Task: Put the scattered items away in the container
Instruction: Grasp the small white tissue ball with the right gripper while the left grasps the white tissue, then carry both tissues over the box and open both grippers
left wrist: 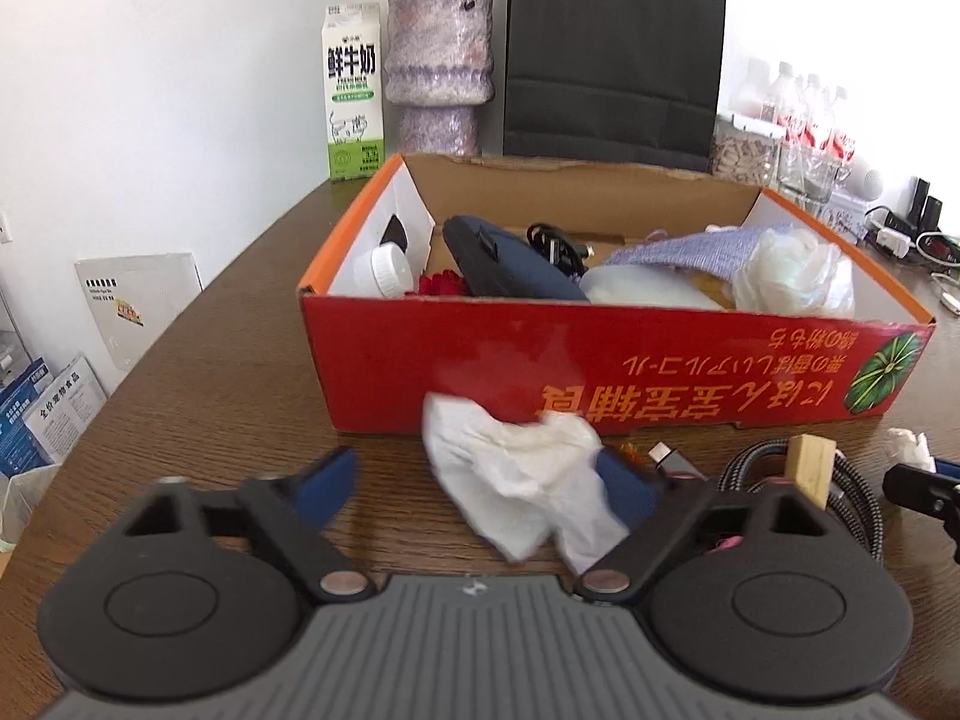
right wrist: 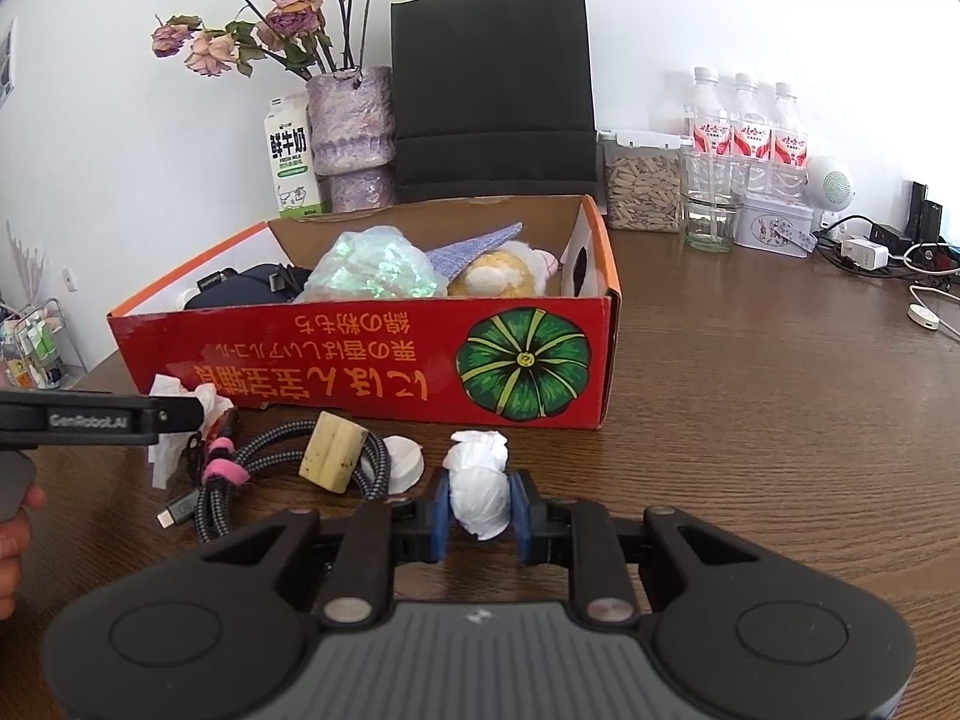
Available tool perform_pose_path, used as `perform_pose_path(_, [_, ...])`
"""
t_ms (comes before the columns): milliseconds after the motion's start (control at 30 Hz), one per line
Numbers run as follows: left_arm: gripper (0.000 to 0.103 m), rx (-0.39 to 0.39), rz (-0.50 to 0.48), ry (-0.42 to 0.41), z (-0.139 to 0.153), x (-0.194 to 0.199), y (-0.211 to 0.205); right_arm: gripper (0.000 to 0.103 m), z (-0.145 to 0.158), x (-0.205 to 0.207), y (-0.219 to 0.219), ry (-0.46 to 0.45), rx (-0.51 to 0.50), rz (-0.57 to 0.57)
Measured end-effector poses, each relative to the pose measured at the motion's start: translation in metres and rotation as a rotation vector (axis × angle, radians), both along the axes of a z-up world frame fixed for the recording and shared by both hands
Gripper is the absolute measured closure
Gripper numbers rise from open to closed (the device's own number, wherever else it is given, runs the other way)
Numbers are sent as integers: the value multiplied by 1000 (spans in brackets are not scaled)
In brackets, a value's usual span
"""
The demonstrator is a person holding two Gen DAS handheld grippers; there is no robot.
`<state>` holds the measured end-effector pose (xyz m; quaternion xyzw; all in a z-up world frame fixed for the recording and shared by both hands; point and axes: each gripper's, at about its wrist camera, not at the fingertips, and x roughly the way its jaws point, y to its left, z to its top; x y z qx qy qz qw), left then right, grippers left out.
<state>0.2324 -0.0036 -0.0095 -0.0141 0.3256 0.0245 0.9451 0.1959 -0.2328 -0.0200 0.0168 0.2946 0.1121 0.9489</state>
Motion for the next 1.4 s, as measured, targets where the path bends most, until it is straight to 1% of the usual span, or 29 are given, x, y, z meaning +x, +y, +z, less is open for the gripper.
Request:
perform_pose_path(33, [34, -11, -1, 9, -1, 2, 2, 83, 0, 0, 1, 0, 0, 0])
perform_pose_path(100, [42, -23, -3, 7, -3, 2, 3, 83, 0, 0, 1, 0, 0, 2])
perform_pose_path(133, [57, -28, -8, 3, -3, 1, 4, 83, 0, 0, 1, 1, 3, 6])
perform_pose_path(167, [64, -41, -15, -2, -3, 0, 5, 83, 0, -1, 1, 2, 6, 10])
perform_pose_path(200, [74, -52, -19, -6, -3, -1, 5, 83, 0, -1, 1, 2, 6, 12])
perform_pose_path(333, [84, -65, -21, -29, -3, -7, 7, 83, 1, -1, 1, -1, 9, 9])
perform_pose_path(433, [87, -69, -16, -44, -1, -13, 9, 83, 1, -1, 1, -2, 10, 9])
perform_pose_path(600, [87, -75, -7, -84, 5, -29, 13, 83, 1, -2, 0, -12, 11, 4])
perform_pose_path(867, [87, -93, -3, -155, 22, -54, 18, 83, 7, -14, 4, -87, -11, 3])
perform_pose_path(933, [87, -94, -9, -172, 28, -56, 19, 83, 9, -17, 7, -108, -31, -2])
perform_pose_path(1033, [87, -82, -19, -203, 40, -56, 19, 83, 20, -21, 8, -149, -16, -13])
perform_pose_path(1167, [87, -71, -28, -248, 60, -48, 14, 83, 45, -18, 11, -213, 15, 1])
perform_pose_path(1267, [87, -59, -37, -287, 74, -40, 7, 83, 64, -8, 16, -257, 29, 6])
perform_pose_path(1400, [87, -71, -44, -317, 83, -21, -3, 83, 81, 14, 26, -282, 59, 22])
